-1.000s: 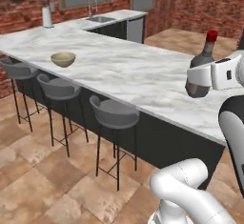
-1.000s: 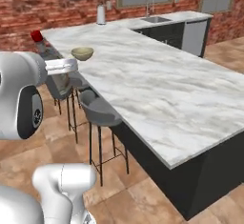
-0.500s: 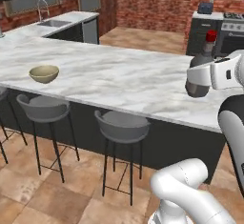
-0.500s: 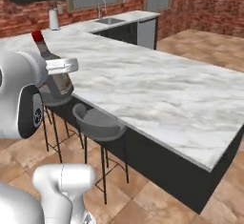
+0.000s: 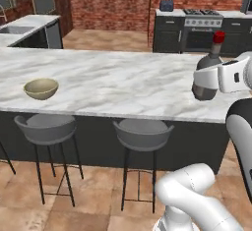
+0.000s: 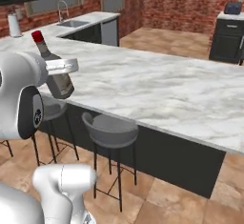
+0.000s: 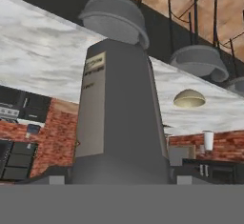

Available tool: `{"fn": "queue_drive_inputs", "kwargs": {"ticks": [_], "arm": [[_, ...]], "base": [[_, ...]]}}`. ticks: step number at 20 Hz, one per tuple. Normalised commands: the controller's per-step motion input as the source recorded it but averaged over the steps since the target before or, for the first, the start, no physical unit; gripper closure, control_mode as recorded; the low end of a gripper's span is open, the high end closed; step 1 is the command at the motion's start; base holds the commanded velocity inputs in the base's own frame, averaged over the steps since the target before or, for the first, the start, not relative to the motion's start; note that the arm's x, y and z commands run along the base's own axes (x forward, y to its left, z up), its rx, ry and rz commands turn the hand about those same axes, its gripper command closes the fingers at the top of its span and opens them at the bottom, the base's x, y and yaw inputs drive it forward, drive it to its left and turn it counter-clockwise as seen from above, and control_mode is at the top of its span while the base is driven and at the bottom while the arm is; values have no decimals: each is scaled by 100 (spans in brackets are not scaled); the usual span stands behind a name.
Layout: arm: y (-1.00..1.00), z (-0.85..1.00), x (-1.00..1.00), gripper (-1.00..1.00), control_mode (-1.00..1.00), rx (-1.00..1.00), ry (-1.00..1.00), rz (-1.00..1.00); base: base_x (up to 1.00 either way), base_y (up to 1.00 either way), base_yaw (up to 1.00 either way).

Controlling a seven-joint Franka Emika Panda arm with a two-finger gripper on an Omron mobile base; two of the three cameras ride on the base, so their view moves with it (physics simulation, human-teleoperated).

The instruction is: There is a bowl on the dining counter. Grab a lemon wedge from the fridge and place it in the bowl. Then get the liquor bottle and glass cup from the cabinet and place them next to the bowl.

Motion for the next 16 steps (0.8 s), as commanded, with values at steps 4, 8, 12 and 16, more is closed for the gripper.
{"fn": "queue_drive_inputs", "kwargs": {"ticks": [4, 8, 12, 16], "arm": [[0, 0, 0, 100, 100, 0, 0, 0], [0, 0, 0, 100, 100, 0, 0, 0], [0, 0, 0, 100, 100, 0, 0, 0], [0, 0, 0, 100, 100, 0, 0, 0]], "base": [[0, 100, -43], [0, 100, -42], [0, 100, -42], [0, 100, -40]]}}
